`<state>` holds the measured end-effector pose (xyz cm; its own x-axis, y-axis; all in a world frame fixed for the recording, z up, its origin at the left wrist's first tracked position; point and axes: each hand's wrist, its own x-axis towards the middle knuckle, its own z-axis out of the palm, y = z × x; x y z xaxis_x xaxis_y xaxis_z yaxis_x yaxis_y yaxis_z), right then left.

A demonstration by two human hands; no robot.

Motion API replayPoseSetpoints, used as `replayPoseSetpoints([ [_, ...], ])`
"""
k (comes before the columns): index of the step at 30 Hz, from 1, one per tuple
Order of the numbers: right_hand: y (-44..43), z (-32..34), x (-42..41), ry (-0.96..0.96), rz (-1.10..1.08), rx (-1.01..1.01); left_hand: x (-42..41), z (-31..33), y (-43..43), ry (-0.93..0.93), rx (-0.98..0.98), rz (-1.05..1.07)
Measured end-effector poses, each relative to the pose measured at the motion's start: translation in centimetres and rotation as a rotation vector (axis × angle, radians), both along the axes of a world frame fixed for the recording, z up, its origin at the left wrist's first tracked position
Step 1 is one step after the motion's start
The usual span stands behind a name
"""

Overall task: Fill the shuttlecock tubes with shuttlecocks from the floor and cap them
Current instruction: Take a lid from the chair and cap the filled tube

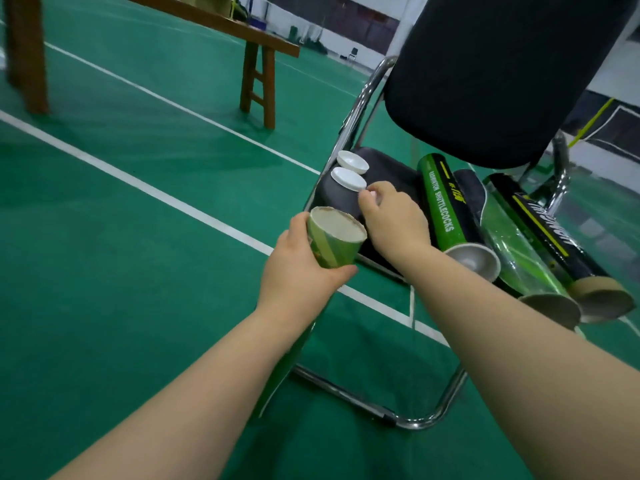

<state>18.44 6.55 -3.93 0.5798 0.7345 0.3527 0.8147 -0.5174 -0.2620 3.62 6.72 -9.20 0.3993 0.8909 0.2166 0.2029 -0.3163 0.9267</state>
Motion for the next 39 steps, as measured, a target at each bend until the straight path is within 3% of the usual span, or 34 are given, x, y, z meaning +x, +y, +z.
replayPoseSetpoints([
  [5, -3.2, 2.3, -4.6, 0.258, 0.190, 0.466, -2.3, 1.3, -1.4, 0.054, -0.020, -0.043],
  [8, -5.4, 3.1, -7.9, 0.333, 0.214, 0.602, -3.8, 3.3, -2.7, 0.062, 0.016, -0.076],
  [13, -10.3, 3.9, -12.1, 0.235, 0.303, 0.629, -6.5, 6.1, -5.9, 0.080, 0.068, -0.133],
  [22, -17.3, 4.9, -14.1, 0.031, 0.379, 0.475, -9.0, 8.6, -10.6, 0.059, 0.096, -0.244],
  [26, -19.0, 4.6, -14.4, -0.034, 0.432, 0.367, -9.4, 7.6, -11.5, 0.100, 0.107, -0.275],
  [32, -19.7, 0.5, -14.2, 0.075, 0.468, 0.460, -9.7, 4.3, -12.4, 0.140, 0.074, -0.292],
  [39, -19.8, -4.4, -13.3, -0.238, 0.457, 0.396, -8.8, -0.8, -13.0, 0.105, 0.006, -0.278],
])
